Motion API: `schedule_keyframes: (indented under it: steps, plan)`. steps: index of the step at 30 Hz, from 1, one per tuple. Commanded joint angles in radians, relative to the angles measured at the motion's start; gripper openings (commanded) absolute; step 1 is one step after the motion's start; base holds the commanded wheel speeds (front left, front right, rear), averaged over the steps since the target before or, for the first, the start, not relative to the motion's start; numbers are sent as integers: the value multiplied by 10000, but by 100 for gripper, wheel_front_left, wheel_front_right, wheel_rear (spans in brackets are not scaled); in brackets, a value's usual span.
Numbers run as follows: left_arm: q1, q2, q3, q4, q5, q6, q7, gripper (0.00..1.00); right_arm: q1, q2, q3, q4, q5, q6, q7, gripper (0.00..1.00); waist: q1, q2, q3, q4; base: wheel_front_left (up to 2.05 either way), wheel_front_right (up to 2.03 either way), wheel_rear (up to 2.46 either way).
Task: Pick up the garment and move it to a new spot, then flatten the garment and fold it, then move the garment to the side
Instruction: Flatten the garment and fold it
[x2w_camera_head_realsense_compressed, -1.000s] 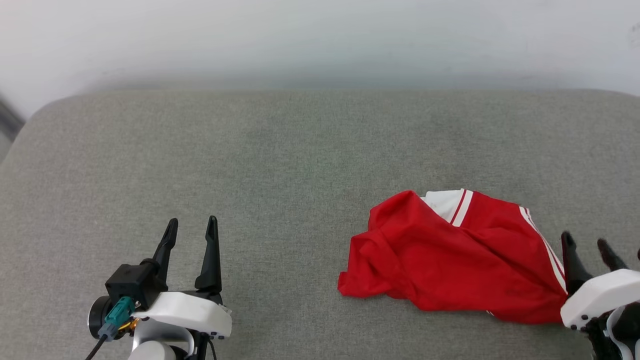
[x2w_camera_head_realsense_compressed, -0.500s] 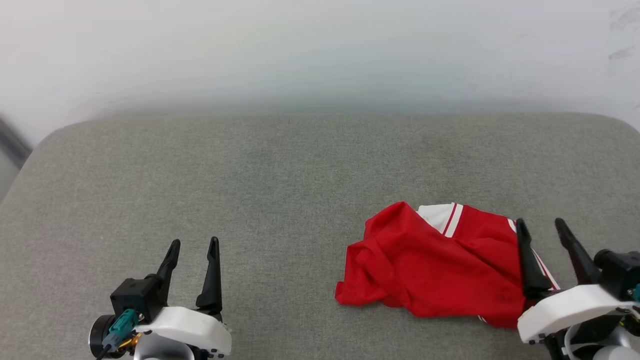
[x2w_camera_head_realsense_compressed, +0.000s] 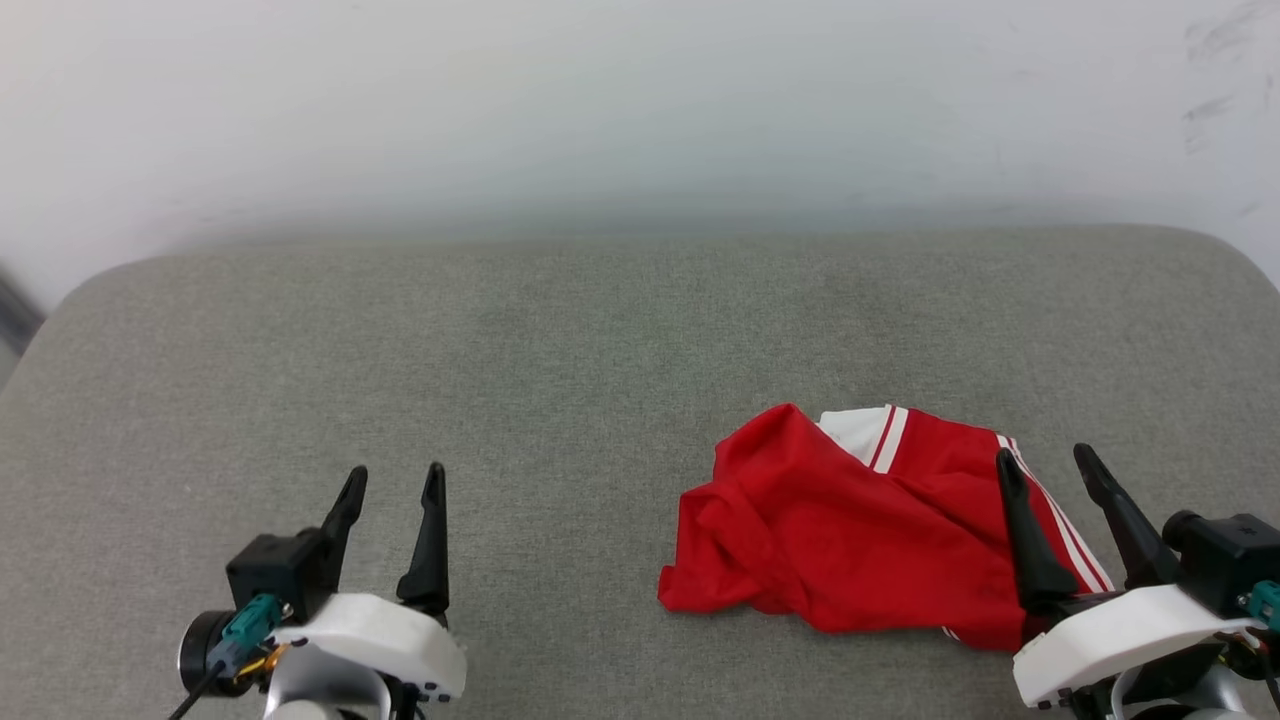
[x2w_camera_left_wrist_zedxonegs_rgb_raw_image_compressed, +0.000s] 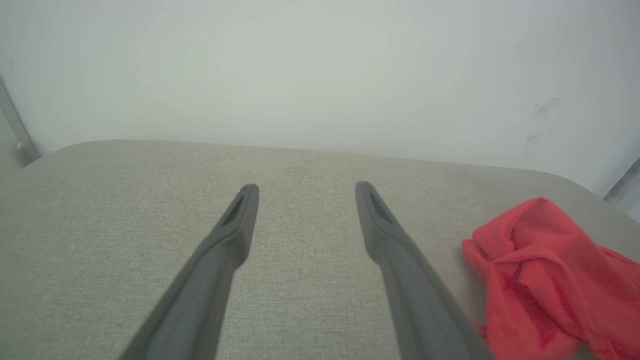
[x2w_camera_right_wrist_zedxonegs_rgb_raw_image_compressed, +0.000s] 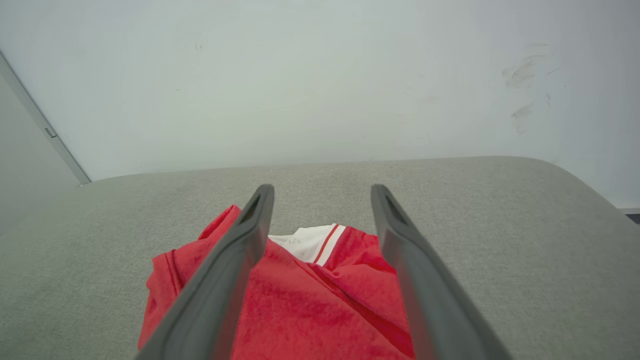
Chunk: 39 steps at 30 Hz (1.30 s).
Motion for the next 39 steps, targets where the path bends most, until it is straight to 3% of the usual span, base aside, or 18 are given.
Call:
schedule_keyframes:
  steps: [1,5,9,10,11,15,23,30,31,32,33,39]
  plan:
    - [-209,-8,-49,-87,-29,-17,54,100,22,35,-10,-51,63,-5,23,100,1,0,68,-30,0,0,0]
    - [-812,-93,-366,-360,-89,-254,519,100,-84,34,-160,-172,71,-5,12,100,1,0,380,-63,0,0,0]
    - [-1782,-224,-1031,-444,-129,-768,1429,100,-233,34,-399,-296,56,-5,17,100,1,0,856,-69,0,0,0]
    - [-2033,-257,-1221,-387,-164,-916,1732,100,-302,36,-431,-334,52,-5,11,100,1,0,993,-76,0,0,0]
    - [-2712,-354,-1812,-149,-212,-1361,2691,100,-447,36,-490,-383,21,-5,27,100,1,0,1346,-116,0,0,0]
    - [-3393,-347,-2607,311,-337,-1827,4080,100,-655,33,-481,-377,25,-5,33,100,1,0,1762,-240,0,0,0]
    - [-3947,-12,-3955,1223,-511,-2192,6296,100,-974,32,-438,-306,226,-7,-150,100,1,0,2474,-497,0,0,0]
    - [-4277,327,-4997,1894,-818,-2293,7431,100,-1172,32,-386,-108,350,-7,-316,100,1,0,2771,-635,0,0,0]
    - [-4285,363,-5130,1957,-868,-2303,7516,80,-1173,32,-372,-74,357,-5,-346,100,1,0,2776,-654,0,0,0]
    - [-4330,405,-5234,1990,-903,-2307,7524,36,-1176,32,-369,-37,383,-7,-368,100,1,0,2775,-676,0,0,0]
    - [-4349,437,-5302,2018,-956,-2305,7481,0,-1182,32,-377,1,417,-7,-383,100,1,0,2770,-692,0,0,0]
    - [-4589,679,-5084,1853,-774,-2170,6346,0,-1152,33,-508,176,493,-5,-468,100,1,0,2600,-604,0,0,0]
